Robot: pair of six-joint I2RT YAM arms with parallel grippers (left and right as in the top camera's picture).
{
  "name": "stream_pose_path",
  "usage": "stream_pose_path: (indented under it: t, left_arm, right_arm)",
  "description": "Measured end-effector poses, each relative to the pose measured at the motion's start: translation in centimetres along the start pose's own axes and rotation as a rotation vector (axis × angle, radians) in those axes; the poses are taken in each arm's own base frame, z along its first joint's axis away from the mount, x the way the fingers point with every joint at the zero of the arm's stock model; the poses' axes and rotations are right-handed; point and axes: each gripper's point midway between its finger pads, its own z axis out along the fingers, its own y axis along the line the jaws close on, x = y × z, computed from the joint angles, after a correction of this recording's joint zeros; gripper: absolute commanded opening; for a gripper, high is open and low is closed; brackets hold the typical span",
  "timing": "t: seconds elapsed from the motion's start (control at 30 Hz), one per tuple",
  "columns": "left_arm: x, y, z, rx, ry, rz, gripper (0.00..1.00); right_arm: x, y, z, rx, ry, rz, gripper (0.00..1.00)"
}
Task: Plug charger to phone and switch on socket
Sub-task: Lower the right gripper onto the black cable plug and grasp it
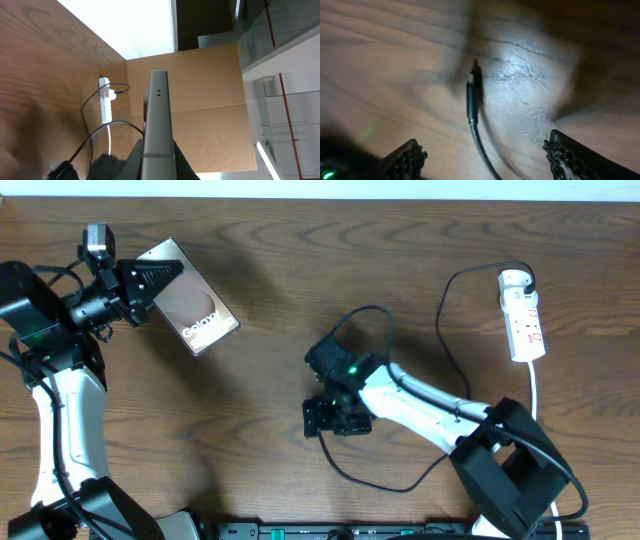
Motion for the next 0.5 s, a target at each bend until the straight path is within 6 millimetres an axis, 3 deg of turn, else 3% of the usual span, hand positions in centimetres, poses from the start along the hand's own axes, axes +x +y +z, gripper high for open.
stream_pose_path:
  t: [0.5]
  left_arm:
    - [0.0, 0.0, 0.0, 0.0, 0.0, 0.0, 0.07]
  right_arm:
    - [0.0, -1.9, 1.0, 0.175, -0.072, 0.02, 0.62]
